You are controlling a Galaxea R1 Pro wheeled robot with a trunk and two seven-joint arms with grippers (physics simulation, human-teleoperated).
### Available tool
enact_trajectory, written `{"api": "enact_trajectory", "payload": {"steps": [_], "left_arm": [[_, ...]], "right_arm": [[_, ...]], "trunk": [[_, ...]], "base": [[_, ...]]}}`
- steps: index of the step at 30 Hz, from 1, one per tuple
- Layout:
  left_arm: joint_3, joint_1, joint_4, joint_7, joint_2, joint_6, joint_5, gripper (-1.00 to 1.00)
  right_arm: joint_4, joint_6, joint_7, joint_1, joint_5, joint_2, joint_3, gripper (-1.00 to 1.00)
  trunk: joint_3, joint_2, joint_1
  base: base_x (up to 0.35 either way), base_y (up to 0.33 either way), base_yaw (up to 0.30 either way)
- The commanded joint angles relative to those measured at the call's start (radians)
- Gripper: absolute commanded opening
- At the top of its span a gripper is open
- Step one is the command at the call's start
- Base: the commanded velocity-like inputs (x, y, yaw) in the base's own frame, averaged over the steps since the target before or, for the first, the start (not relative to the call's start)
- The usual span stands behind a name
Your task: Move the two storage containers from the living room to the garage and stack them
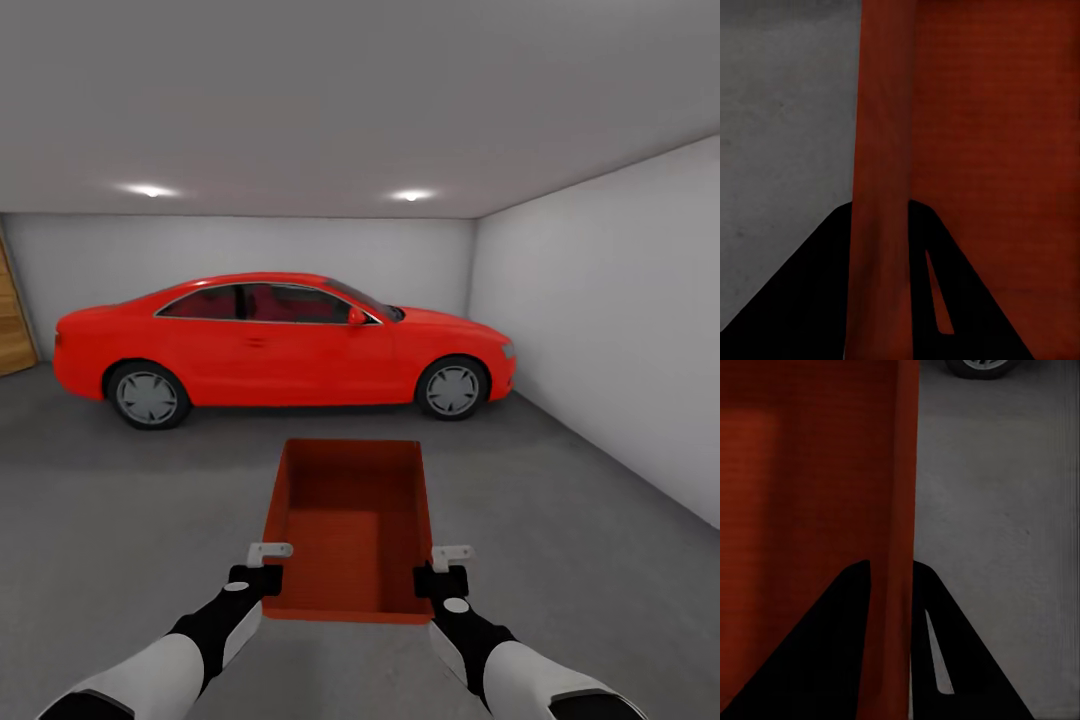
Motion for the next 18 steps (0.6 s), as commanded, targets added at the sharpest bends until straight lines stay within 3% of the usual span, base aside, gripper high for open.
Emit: {"api": "enact_trajectory", "payload": {"steps": [1, 18], "left_arm": [[0.075, -0.002, -0.003, 0.064, 0.002, 0.003, -0.005, -1.0], [0.076, -0.002, -0.003, 0.064, 0.002, 0.003, -0.005, -1.0]], "right_arm": [[0.001, -0.003, -0.055, 0.0, 0.002, -0.031, -0.01, -1.0], [0.001, -0.002, -0.055, 0.0, 0.001, -0.031, -0.01, -1.0]], "trunk": [[-0.002, -0.001, 0.001], [-0.002, -0.001, 0.001]], "base": [[0.317, 0.062, -0.285], [0.315, 0.146, -0.285]]}}
